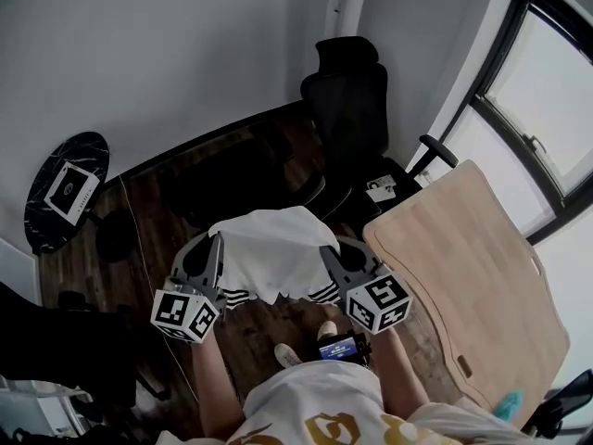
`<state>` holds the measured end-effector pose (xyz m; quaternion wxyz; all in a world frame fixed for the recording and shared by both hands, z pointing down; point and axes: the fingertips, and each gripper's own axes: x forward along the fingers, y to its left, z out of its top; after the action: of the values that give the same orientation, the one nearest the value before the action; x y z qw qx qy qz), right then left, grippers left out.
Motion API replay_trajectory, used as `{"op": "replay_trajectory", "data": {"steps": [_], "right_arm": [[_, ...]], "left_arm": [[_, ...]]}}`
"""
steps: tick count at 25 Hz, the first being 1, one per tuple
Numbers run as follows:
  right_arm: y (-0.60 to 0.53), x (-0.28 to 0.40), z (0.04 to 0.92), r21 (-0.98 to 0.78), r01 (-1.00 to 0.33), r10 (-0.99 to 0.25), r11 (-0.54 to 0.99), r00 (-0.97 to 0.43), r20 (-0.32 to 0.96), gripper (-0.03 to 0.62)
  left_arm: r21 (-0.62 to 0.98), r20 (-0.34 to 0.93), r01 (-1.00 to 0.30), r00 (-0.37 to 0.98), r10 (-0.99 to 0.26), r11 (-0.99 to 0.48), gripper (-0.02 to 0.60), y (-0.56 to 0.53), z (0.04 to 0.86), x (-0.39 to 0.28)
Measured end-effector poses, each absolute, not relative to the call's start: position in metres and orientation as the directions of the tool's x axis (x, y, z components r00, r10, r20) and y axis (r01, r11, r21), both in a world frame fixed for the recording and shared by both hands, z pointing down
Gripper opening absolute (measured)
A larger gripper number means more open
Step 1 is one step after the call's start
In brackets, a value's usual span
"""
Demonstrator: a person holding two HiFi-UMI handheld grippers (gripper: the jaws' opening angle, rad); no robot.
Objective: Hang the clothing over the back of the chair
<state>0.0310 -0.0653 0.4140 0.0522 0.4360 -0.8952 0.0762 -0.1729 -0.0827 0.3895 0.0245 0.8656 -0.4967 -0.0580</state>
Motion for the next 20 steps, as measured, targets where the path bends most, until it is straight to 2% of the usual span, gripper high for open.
{"op": "replay_trajectory", "data": {"steps": [5, 12, 20], "right_arm": [[-0.073, 0.034, 0.402, -0.165, -0.765, -0.760, 0.622, -0.641, 0.108, 0.032], [-0.092, 0.040, 0.413, -0.171, -0.780, -0.773, 0.602, -0.623, 0.122, 0.032], [-0.105, 0.038, 0.399, -0.180, -0.777, -0.777, 0.604, -0.624, 0.084, 0.032]], "left_arm": [[0.110, -0.096, -0.846, 0.514, -0.852, -0.523, 0.029, -0.094, 0.382, -0.171], [0.102, -0.084, -0.838, 0.530, -0.844, -0.536, 0.029, -0.112, 0.387, -0.164], [0.107, -0.101, -0.824, 0.548, -0.830, -0.557, 0.029, -0.125, 0.378, -0.166]]}}
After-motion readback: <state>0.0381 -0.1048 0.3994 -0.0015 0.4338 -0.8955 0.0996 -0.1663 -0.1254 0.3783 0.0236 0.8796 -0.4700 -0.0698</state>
